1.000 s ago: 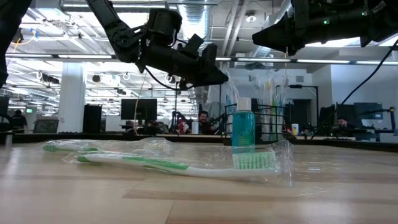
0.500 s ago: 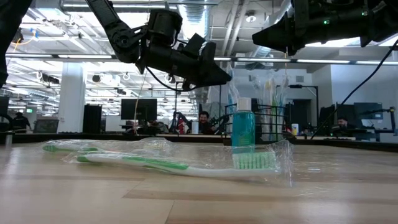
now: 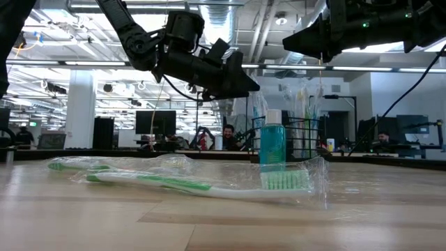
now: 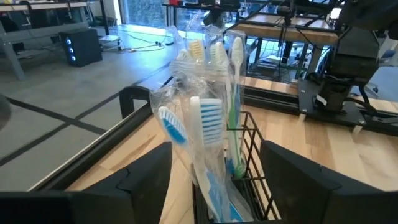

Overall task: Pick & Place toothbrushing station
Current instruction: Put the orange toothbrush into the mesh organizer

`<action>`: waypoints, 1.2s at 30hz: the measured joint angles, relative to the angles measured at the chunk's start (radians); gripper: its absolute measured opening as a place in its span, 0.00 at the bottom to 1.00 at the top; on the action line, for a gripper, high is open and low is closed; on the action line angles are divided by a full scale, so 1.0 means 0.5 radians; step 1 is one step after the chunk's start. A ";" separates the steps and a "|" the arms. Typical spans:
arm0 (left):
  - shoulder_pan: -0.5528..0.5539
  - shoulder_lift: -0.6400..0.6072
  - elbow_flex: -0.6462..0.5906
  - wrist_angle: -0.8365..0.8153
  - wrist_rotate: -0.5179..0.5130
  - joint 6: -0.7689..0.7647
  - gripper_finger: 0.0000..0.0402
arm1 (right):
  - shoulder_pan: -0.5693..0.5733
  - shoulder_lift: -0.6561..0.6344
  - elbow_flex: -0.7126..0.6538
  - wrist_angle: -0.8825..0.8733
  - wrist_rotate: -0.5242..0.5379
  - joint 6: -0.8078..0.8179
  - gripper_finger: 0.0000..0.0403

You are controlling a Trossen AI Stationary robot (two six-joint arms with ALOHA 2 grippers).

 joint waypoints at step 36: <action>-0.714 -0.999 -0.505 -1.032 0.144 -0.077 0.59 | 0.001 0.000 0.000 -0.003 -0.002 0.002 0.28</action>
